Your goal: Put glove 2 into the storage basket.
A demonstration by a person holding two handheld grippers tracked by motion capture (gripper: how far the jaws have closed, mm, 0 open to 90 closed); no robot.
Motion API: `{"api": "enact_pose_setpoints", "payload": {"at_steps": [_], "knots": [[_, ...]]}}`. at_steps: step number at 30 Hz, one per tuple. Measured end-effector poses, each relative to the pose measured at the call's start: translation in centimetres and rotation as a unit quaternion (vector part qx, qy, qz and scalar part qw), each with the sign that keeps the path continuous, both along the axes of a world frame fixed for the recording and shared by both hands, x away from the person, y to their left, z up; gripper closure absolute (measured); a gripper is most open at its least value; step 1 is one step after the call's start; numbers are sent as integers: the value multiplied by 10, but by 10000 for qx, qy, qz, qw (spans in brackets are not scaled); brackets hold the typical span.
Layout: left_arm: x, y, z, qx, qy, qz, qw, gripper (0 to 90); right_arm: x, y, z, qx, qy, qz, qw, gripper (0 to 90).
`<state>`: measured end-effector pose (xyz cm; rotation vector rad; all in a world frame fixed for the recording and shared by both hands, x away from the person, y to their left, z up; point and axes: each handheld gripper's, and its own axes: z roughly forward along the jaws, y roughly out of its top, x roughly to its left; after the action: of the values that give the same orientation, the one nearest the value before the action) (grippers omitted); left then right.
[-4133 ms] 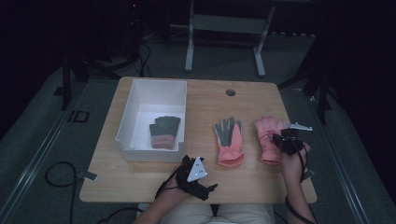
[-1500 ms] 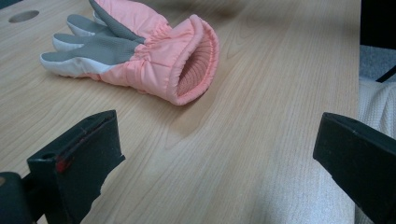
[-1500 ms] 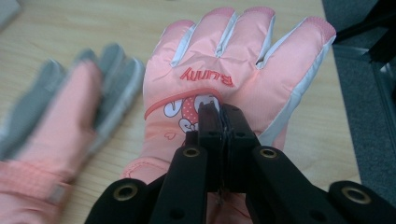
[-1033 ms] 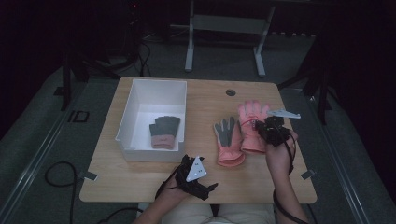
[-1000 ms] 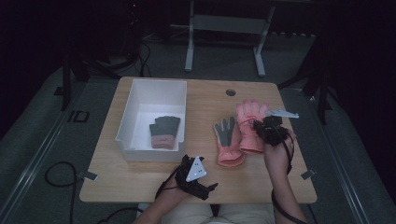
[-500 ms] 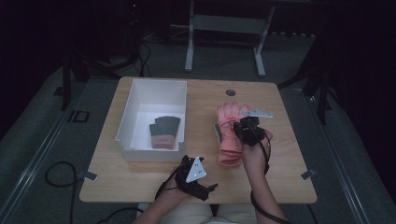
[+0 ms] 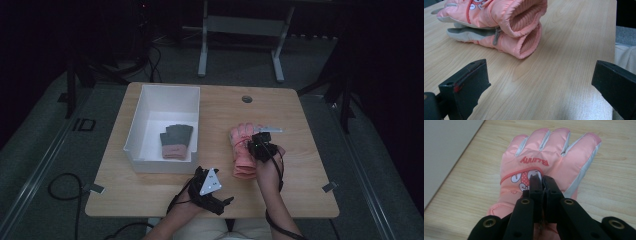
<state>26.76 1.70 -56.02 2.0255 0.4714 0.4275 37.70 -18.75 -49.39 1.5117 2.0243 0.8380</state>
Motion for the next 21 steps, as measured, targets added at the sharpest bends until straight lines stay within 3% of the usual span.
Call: {"api": "enact_pose_setpoints", "payload": {"at_steps": [5,21], "knots": [[0,-1,-1,4,27,-6,10000,7,-2,-4,-5,-88,5,49,9999,867],[1,-2,-2,1,61,-21,10000,7,-9,-43,-4,-117,-49,-253,9996,864]]}}
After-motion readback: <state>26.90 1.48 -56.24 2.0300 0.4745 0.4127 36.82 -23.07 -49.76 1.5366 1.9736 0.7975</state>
